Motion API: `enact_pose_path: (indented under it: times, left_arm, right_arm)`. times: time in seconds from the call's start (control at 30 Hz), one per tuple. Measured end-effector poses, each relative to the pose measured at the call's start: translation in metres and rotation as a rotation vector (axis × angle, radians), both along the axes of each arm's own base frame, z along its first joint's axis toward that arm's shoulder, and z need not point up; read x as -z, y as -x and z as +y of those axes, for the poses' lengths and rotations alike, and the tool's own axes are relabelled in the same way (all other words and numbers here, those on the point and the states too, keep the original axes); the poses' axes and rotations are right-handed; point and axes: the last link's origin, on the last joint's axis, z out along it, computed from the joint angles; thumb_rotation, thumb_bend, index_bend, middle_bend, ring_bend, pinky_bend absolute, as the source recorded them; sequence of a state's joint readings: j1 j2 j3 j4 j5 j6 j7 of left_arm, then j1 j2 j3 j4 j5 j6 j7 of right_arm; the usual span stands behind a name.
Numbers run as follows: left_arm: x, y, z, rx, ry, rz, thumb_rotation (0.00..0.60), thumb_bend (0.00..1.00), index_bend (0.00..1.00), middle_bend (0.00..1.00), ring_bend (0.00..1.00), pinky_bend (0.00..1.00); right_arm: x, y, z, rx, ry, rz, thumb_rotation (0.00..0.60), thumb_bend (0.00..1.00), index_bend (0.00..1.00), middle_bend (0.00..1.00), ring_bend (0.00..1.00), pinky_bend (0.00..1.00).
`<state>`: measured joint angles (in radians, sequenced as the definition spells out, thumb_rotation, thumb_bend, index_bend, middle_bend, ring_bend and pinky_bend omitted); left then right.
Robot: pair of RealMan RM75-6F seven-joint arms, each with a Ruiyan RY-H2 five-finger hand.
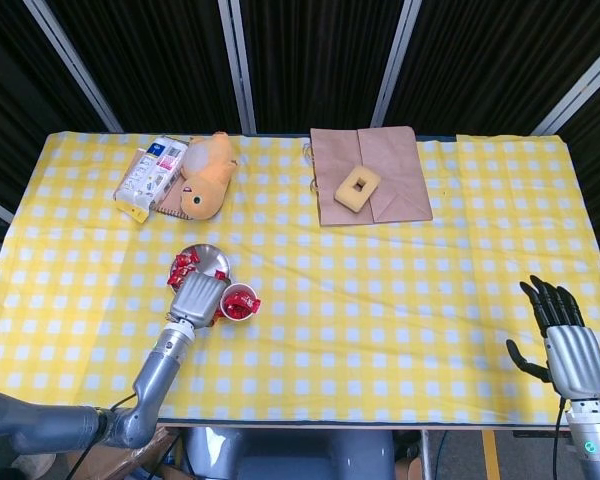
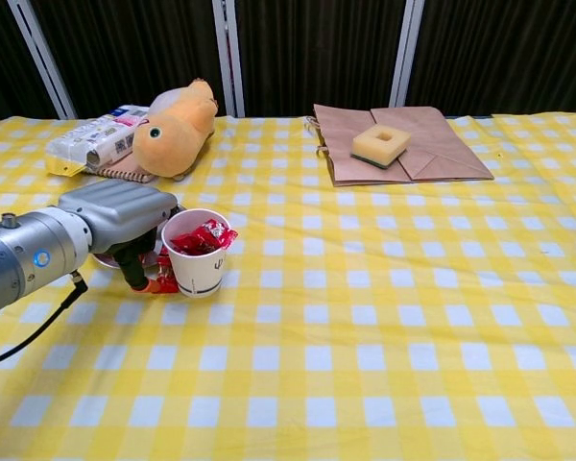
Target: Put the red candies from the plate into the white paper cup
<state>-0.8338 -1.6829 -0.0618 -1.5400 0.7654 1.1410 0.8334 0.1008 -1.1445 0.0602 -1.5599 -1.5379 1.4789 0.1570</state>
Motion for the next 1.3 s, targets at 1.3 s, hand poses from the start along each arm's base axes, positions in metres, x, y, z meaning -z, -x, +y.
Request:
enact_pose_path:
  times: [1.3]
  left_arm:
    - [-0.017, 0.000, 0.008, -0.022, -0.024, -0.017, 0.600, 0.36, 0.51, 1.00, 1.00, 0.99]
  right_arm:
    - [-0.001, 0.000, 0.001, -0.005, 0.003, 0.001, 0.600, 0.43, 0.00, 0.00, 0.00, 0.00]
